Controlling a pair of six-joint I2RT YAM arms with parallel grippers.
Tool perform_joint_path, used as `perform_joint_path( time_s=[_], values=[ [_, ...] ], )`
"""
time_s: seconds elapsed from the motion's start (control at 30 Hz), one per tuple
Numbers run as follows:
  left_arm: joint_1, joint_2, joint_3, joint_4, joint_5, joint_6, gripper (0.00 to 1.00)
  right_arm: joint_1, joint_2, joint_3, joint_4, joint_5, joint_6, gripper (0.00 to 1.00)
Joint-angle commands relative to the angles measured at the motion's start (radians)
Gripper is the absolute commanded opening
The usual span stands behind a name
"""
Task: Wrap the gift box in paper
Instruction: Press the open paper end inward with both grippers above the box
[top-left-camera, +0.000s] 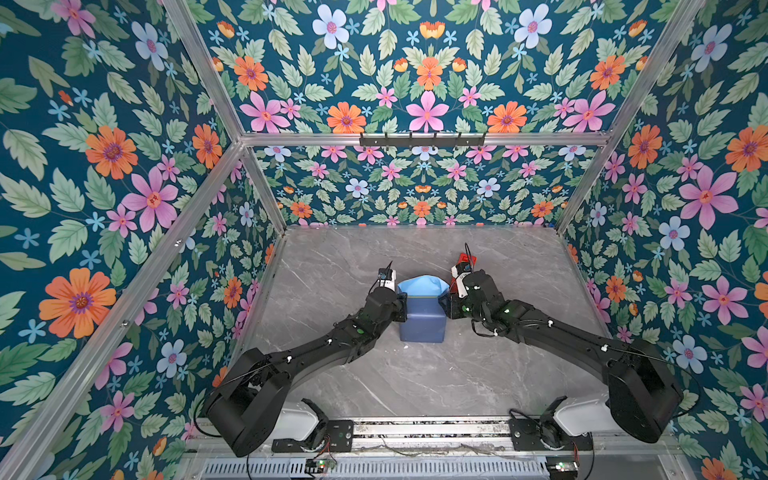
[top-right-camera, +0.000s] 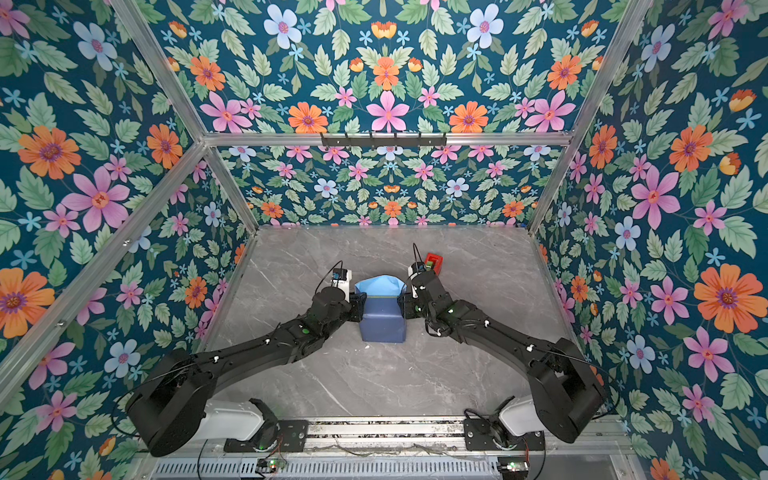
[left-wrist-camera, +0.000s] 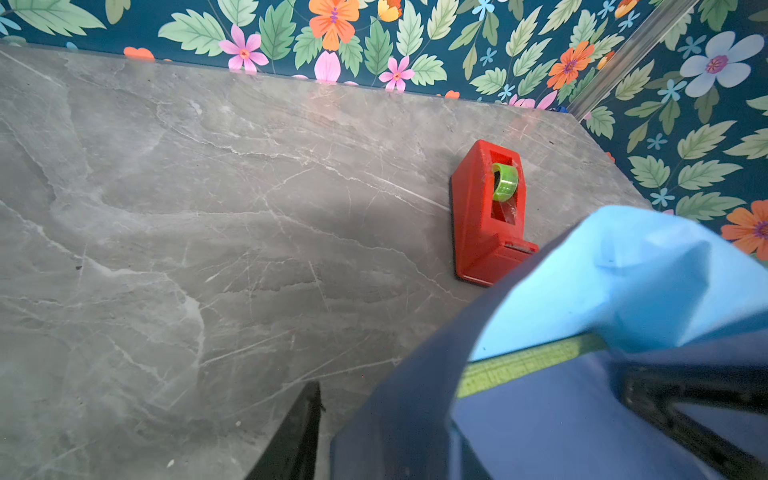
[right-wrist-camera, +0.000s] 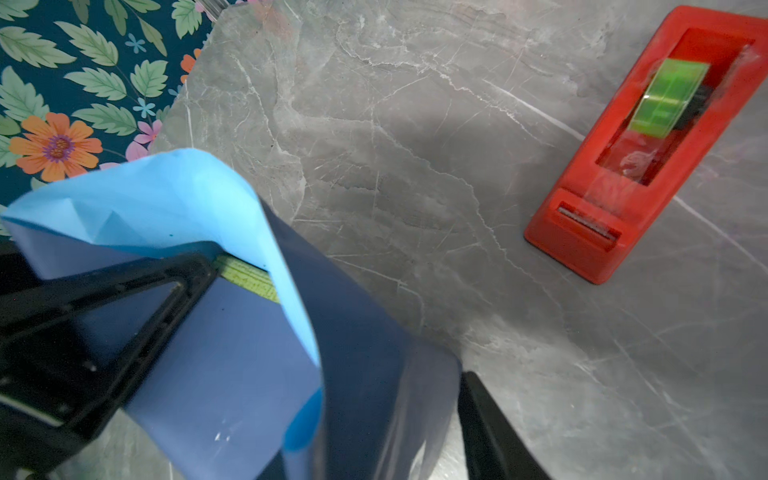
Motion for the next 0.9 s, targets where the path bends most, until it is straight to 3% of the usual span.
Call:
perform_joint_path(
  time_s=[0.0, 0.2, 0.63, 0.87],
  values=[
    [0.001, 0.007, 0.016, -0.018, -0.001, 0.022, 0.36, 0.012, 0.010, 0.012, -0.058, 0.061, -0.028, 0.40],
    [-0.006, -0.001, 0.042, -0.040, -0.016, 0.033, 0.34, 0.037, 0.021, 0.051, -0.103, 0.115, -0.042, 0.32],
    [-0.020, 0.032, 0.052, -0.047, -0.026, 0.043, 0.12, 0.070, 0.061, 0.100, -0.165, 0.207, -0.020, 0.15],
    [-0.025, 0.038, 0.055, -0.043, -0.030, 0.043, 0.08, 0.079, 0.080, 0.121, -0.164, 0.204, 0.000, 0.11]
  ],
)
